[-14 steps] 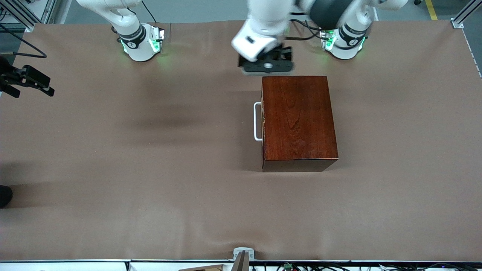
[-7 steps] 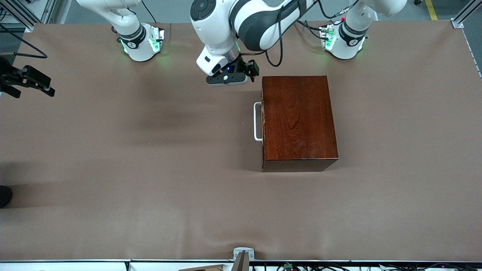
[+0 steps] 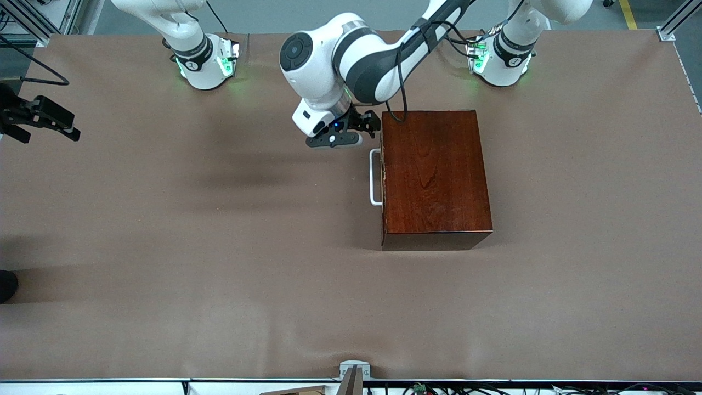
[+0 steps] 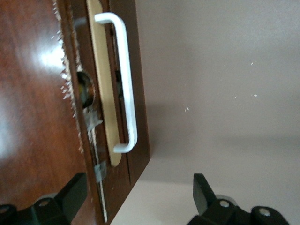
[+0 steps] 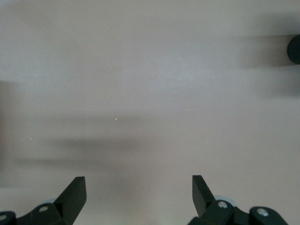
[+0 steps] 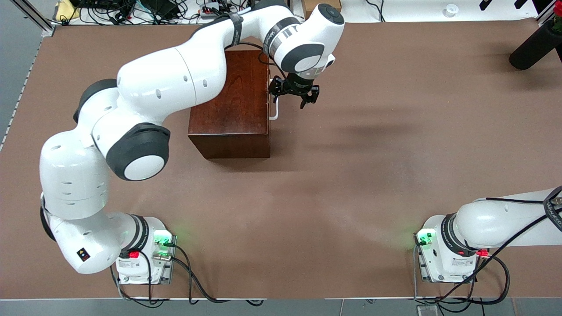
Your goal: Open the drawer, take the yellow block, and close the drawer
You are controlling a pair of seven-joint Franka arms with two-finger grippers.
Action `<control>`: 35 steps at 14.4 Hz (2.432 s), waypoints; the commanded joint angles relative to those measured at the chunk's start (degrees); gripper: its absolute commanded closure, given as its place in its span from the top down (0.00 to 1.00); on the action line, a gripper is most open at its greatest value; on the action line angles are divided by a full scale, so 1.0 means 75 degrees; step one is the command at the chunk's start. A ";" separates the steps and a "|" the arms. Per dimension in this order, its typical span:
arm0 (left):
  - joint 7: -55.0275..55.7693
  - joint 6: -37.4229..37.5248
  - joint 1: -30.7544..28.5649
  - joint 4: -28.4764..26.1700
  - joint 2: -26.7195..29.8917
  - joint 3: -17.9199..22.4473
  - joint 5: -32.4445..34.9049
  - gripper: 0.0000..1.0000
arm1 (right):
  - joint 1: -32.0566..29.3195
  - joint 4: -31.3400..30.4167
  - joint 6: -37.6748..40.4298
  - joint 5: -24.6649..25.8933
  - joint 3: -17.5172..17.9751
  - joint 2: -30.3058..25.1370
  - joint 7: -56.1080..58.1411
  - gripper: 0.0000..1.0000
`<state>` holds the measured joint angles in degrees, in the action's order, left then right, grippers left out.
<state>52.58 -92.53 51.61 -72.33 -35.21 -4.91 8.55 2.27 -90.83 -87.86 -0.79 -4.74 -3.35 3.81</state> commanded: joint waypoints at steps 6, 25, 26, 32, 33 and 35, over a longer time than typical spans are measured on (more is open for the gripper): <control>-0.0823 -0.0635 0.0045 0.0245 -0.0507 0.0280 0.0160 1.00 | -0.0081 0.0087 0.0031 0.0012 0.0047 0.0025 -0.0110 1.00; -0.0566 -0.1514 0.0021 0.0222 -0.1199 0.0549 0.0149 1.00 | -0.0034 0.0087 0.0031 0.0012 0.0047 0.0025 -0.0110 1.00; -0.0380 -0.1595 0.0021 0.0234 -0.1188 0.0549 0.0148 1.00 | -0.0045 0.0087 0.0031 0.0012 0.0047 0.0025 -0.0110 1.00; 0.0078 -0.2227 0.0033 0.0246 -0.1187 0.0491 0.0055 1.00 | -0.0022 0.0087 0.0031 0.0012 0.0058 0.0025 -0.0110 1.00; 0.0091 -0.2380 0.0033 0.0245 -0.1199 0.0467 0.0043 1.00 | -0.0022 0.0087 0.0031 0.0012 0.0047 0.0025 -0.0110 1.00; 0.0091 -0.2638 0.0033 0.0245 -0.1211 0.0467 -0.0294 1.00 | -0.0010 0.0087 0.0031 0.0012 0.0047 0.0025 -0.0110 1.00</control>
<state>52.45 -108.92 51.51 -72.09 -43.39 -1.20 8.19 2.28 -90.83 -87.86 -0.79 -4.68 -3.35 3.81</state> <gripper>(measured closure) 0.000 0.000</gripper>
